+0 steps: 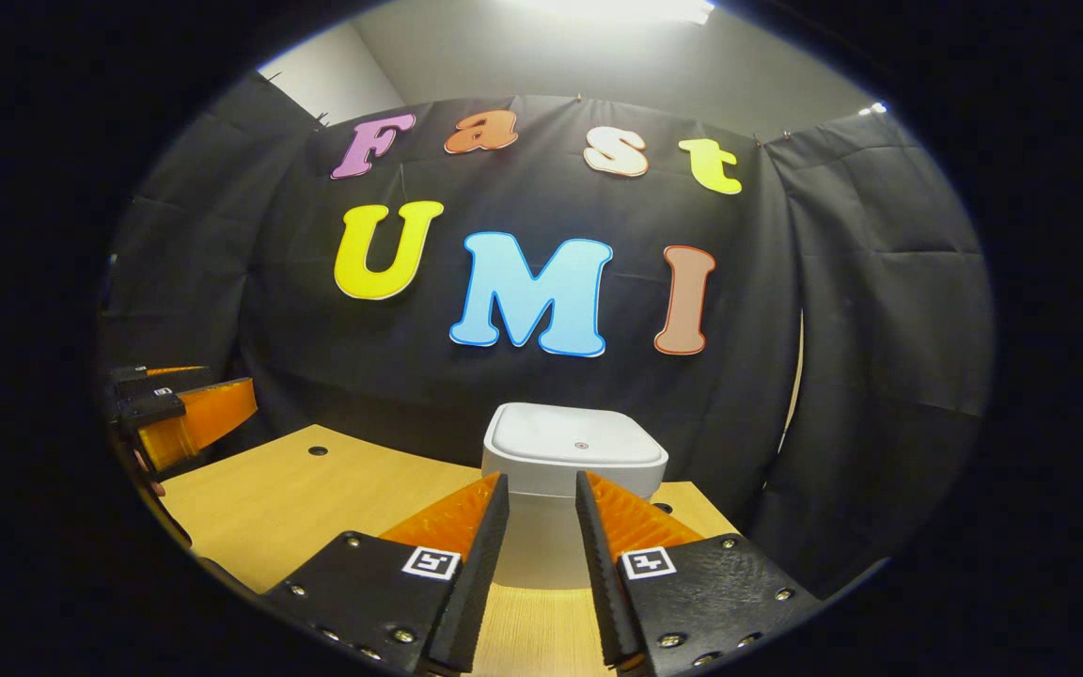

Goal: Press the lid of the desktop garbage bin to open it, pick up the crumpled paper on the desktop and throw it into the bin, then pick up the pop can on the desktop and drop it into the bin, and finally close the garbage bin lid.

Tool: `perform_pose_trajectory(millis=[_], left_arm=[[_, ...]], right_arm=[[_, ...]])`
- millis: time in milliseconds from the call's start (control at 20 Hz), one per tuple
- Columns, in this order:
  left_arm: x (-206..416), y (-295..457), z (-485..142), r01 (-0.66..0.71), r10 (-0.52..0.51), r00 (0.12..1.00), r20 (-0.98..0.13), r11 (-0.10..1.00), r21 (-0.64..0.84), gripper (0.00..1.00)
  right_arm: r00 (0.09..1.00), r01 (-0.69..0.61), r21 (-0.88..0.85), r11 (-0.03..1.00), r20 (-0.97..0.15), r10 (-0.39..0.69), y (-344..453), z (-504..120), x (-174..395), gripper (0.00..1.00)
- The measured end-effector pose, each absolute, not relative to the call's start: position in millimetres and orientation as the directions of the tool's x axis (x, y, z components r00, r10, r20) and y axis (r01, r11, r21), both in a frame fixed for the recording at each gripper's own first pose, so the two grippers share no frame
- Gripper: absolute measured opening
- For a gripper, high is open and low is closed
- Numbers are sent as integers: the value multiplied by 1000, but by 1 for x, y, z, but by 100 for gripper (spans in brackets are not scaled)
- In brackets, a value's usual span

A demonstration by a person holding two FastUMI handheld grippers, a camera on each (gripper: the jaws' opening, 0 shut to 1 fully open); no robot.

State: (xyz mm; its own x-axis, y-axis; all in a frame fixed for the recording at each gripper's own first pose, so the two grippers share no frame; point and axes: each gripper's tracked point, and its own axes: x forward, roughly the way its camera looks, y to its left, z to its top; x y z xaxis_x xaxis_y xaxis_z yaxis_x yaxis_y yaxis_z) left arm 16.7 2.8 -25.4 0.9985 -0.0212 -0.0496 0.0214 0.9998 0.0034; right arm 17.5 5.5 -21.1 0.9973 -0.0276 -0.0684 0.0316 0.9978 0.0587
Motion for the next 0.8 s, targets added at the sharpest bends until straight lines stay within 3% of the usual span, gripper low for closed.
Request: perform_pose_trajectory(millis=[50, 100, 150, 250, 300, 450, 800], left_arm=[[17, 2, -26, 22, -22, 999, -50, 1000, 3, 94], [17, 1, -27, 21, -20, 998, -52, 1000, 5, 95], [17, 1, -27, 21, -21, 998, -53, 1000, 8, 95], [16, -1, -27, 21, -21, 998, -56, 1000, 7, 94], [17, -2, -30, 23, -23, 998, -59, 1000, 7, 94], [18, -5, -28, 25, -25, 998, -56, 1000, 12, 95], [19, -12, -29, 25, -24, 998, -61, 1000, 14, 94]], right_arm=[[994, 77, 47, 996, -75, -73, -3, -24, 20, 48], [994, 86, 55, 995, -66, -82, -10, -22, 13, 34], [995, 83, 59, 995, -67, -79, -7, -24, 19, 12], [994, 89, 63, 994, -65, -85, -11, -24, 19, 11], [995, 78, 67, 995, -66, -74, -8, -26, 16, 4], [996, 62, 92, 994, -70, -55, -7, -27, 19, 1], [995, 43, 79, 996, -88, -36, -15, -33, 45, 0]])
